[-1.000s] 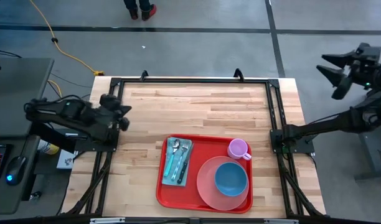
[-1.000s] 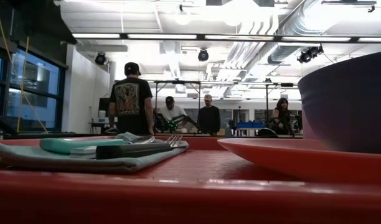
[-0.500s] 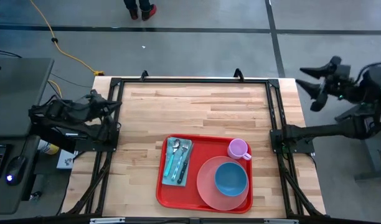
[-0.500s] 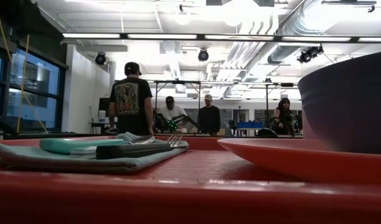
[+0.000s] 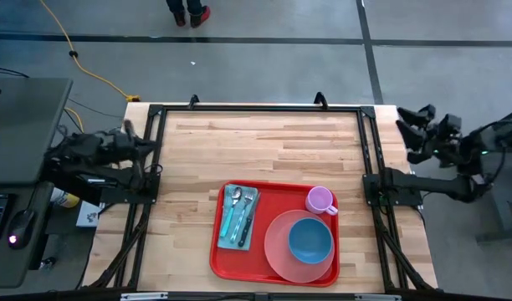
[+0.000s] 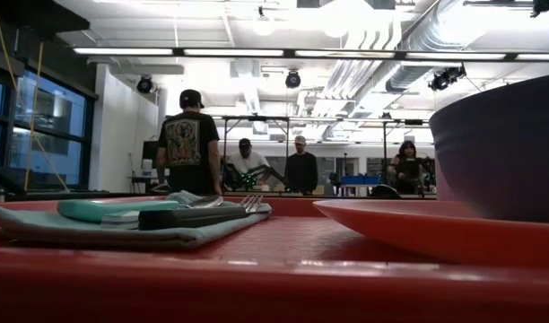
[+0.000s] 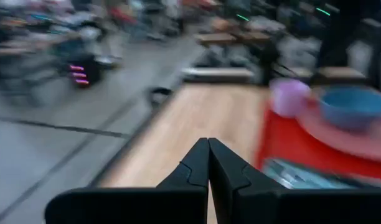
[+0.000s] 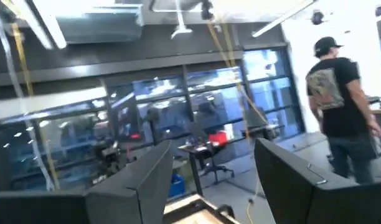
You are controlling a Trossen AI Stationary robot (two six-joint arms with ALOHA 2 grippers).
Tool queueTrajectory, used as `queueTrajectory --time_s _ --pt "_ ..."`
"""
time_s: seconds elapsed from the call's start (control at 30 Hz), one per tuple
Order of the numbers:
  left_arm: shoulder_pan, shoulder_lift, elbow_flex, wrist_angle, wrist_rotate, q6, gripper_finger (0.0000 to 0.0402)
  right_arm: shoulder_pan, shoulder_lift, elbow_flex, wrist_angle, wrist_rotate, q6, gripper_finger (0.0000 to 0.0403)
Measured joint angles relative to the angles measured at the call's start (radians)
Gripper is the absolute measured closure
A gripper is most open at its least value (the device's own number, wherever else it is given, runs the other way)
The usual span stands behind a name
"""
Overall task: Set up tray
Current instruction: Return to Home Position
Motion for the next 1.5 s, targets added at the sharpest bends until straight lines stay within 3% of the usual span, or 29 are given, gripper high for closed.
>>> queueTrajectory --time_s 0.1,0.3,0.5,0.8,1.23,1.5 --pt "-0.001 0.003 -0.059 0.087 0.096 0.015 0.0362 0.0 -0.034 -0.096 0.125 -0.06 -0.035 0.0197" --pt "-0.001 0.003 -0.271 0.444 0.213 0.033 0.0362 0.0 -0.016 -0.259 0.377 -0.152 -0.057 0.0197" --pt "-0.001 0.002 -0.457 0.749 0.261 0.031 0.0362 0.0 -0.016 -0.484 0.714 -0.201 -0.027 0.0197" --pt "0.0 0.001 -0.484 0.732 0.259 0.022 0.0362 0.0 -0.016 -0.743 1.06 -0.227 0.084 0.0197" --pt "0.0 0.003 -0.648 0.997 0.273 0.003 0.0362 0.001 -0.011 -0.748 1.041 -0.198 0.049 0.0197" --pt "0.0 0.0 -0.649 0.952 0.192 0.017 0.0362 0.001 -0.01 -0.747 1.011 -0.197 0.069 0.0197"
